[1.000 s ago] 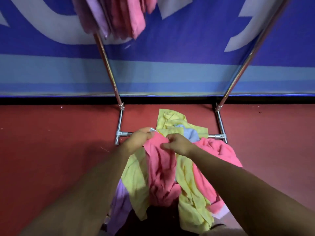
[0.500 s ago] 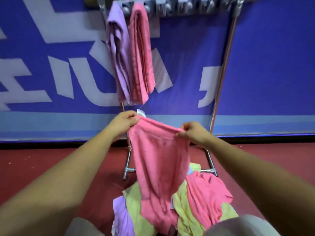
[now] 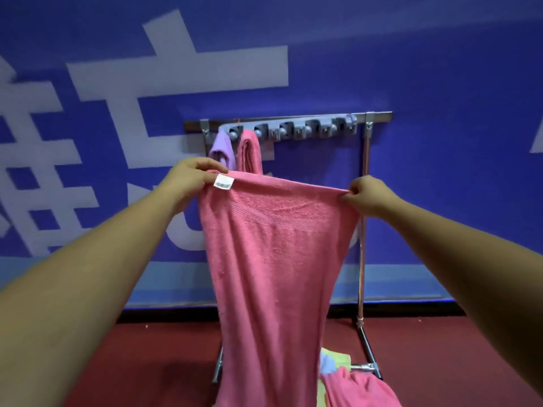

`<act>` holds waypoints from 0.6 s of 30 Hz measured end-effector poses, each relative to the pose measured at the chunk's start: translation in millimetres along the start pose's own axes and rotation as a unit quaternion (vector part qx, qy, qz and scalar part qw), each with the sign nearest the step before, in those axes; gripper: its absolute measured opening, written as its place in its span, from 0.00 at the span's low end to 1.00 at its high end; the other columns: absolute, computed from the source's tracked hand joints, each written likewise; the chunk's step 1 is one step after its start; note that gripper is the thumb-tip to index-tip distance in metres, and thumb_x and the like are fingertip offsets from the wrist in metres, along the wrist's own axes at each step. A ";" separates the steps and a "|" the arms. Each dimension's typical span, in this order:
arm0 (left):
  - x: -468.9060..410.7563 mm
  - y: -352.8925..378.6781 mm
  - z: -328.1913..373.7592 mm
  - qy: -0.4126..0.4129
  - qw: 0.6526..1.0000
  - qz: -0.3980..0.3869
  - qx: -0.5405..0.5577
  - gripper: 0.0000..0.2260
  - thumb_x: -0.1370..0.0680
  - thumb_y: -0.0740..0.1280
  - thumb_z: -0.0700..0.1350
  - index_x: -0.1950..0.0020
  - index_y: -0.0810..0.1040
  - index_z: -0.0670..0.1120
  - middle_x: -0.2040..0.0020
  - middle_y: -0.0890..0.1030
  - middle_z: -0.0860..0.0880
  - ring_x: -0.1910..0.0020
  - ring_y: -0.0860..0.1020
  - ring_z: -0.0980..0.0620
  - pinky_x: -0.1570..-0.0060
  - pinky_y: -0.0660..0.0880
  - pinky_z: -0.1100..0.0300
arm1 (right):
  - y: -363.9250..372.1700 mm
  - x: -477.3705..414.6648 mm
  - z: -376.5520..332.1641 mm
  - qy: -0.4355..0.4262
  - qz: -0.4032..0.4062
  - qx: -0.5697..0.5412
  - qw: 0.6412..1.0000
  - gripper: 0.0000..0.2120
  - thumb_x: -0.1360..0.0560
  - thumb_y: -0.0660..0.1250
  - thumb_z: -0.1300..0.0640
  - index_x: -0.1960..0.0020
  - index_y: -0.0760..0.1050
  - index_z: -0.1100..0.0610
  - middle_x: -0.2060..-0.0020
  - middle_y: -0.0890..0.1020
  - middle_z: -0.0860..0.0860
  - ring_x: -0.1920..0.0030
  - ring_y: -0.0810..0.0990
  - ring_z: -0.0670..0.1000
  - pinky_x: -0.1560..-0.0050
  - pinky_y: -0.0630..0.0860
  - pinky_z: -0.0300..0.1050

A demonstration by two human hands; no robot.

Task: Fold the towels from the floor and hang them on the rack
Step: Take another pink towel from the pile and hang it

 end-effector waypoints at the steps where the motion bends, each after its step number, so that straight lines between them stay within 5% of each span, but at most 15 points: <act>1: -1.7 -5.7 9.2 -0.004 1.000 0.008 0.011 0.10 0.26 0.70 0.32 0.57 0.84 0.47 0.66 0.83 0.54 0.63 0.78 0.56 0.62 0.74 0.67 | -13.3 -2.4 -3.9 0.002 0.032 -0.032 0.999 0.15 0.23 0.67 0.53 0.66 0.70 0.57 0.71 0.74 0.51 0.66 0.75 0.55 0.68 0.65 0.44; 3: -5.7 -15.5 27.7 0.014 0.999 0.029 -0.010 0.08 0.26 0.71 0.35 0.57 0.85 0.48 0.67 0.83 0.55 0.64 0.77 0.56 0.65 0.73 0.68 | -35.2 -6.6 -10.5 0.008 0.093 -0.110 0.990 0.14 0.22 0.67 0.50 0.62 0.73 0.57 0.70 0.76 0.50 0.69 0.75 0.50 0.69 0.66 0.42; 7: -8.9 -26.6 50.2 0.105 0.959 0.050 -0.257 0.07 0.29 0.73 0.39 0.53 0.86 0.48 0.59 0.84 0.51 0.60 0.80 0.53 0.58 0.75 0.59 | -52.0 -15.3 -9.1 0.041 0.140 -0.245 0.958 0.10 0.26 0.75 0.54 0.62 0.79 0.58 0.71 0.78 0.52 0.70 0.77 0.52 0.62 0.77 0.47; 11: -1.9 -31.9 47.3 0.068 0.935 0.004 -0.348 0.06 0.29 0.76 0.47 0.57 0.85 0.46 0.63 0.82 0.47 0.64 0.78 0.48 0.64 0.72 0.57 | -53.4 -16.0 0.7 0.079 0.130 -0.326 0.933 0.06 0.28 0.75 0.63 0.62 0.81 0.61 0.73 0.79 0.55 0.68 0.80 0.54 0.56 0.83 0.55; 14: 3.9 -33.7 38.5 0.034 0.946 -0.052 -0.319 0.12 0.28 0.75 0.55 0.64 0.82 0.48 0.71 0.77 0.51 0.70 0.72 0.52 0.68 0.69 0.60 | -55.1 -12.2 8.8 0.108 0.145 -0.361 0.915 0.10 0.31 0.78 0.61 0.68 0.80 0.58 0.73 0.80 0.54 0.66 0.81 0.55 0.52 0.83 0.57; 18: 6.1 -30.5 27.8 -0.022 0.982 -0.097 -0.163 0.11 0.23 0.71 0.53 0.50 0.85 0.46 0.56 0.84 0.45 0.58 0.77 0.50 0.52 0.78 0.54 | -59.1 -1.6 2.2 0.104 0.147 -0.392 0.902 0.10 0.29 0.77 0.62 0.65 0.79 0.56 0.67 0.82 0.58 0.65 0.80 0.54 0.57 0.81 0.51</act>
Point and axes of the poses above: each hand's wrist, its own x-axis away from the middle knuckle, its own y-axis out of the palm, z = x × y, the point moved 5 cm from there along -x, towards the middle knuckle
